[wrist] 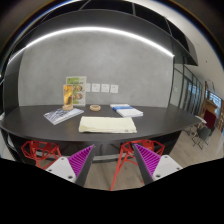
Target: Fold towel
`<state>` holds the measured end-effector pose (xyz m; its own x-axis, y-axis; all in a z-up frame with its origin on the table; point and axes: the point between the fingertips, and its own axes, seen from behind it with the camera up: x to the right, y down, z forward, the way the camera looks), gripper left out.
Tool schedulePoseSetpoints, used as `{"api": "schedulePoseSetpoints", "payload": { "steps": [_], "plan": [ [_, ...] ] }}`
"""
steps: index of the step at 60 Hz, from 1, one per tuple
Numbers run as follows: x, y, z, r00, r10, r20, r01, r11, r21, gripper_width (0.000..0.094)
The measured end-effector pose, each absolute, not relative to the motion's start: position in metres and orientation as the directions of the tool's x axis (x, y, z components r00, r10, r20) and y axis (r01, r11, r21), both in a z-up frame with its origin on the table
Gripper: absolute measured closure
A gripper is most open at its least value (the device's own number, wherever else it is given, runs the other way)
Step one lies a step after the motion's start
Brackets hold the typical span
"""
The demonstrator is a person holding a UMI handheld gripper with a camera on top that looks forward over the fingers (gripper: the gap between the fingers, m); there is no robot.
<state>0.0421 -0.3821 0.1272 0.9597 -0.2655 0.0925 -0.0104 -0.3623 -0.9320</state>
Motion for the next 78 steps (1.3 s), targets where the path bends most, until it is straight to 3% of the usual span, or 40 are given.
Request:
{"api": "schedulePoseSetpoints", "payload": {
  "steps": [10, 20, 31, 41, 48, 49, 50, 52, 55, 58, 72, 78],
  "plan": [
    [0.035, -0.347, 0.127, 0.970, -0.227, 0.089, 0.001, -0.364, -0.931, 0.0123],
    [-0.008, -0.260, 0.110, 0.995, -0.082, 0.065, 0.029, -0.380, -0.925, 0.0129],
    [-0.070, -0.135, 0.073, 0.995, 0.102, 0.017, 0.058, -0.408, -0.911, 0.0172],
    [-0.074, -0.038, 0.027, 0.992, 0.113, 0.046, 0.094, -0.465, -0.880, 0.0229],
    [-0.067, -0.006, -0.005, 0.993, 0.108, 0.051, 0.100, -0.515, -0.851, 0.0361],
    [-0.065, -0.004, -0.010, 0.992, 0.108, 0.060, 0.108, -0.523, -0.846, 0.0342],
    [-0.065, -0.005, -0.010, 0.992, 0.111, 0.054, 0.106, -0.530, -0.841, 0.0409],
    [-0.065, -0.005, -0.007, 0.993, 0.105, 0.046, 0.095, -0.529, -0.843, 0.0376],
    [-0.058, -0.005, -0.008, 0.991, 0.105, 0.077, 0.122, -0.530, -0.839, 0.0584],
    [-0.045, -0.005, -0.010, 0.992, 0.073, 0.100, 0.123, -0.524, -0.843, 0.0863],
    [-0.051, -0.009, -0.003, 0.985, 0.169, 0.018, 0.104, -0.514, -0.852, 0.0928],
    [-0.023, -0.008, 0.043, 0.987, 0.154, -0.044, 0.032, -0.461, -0.887, 0.0928]
  ]
}}
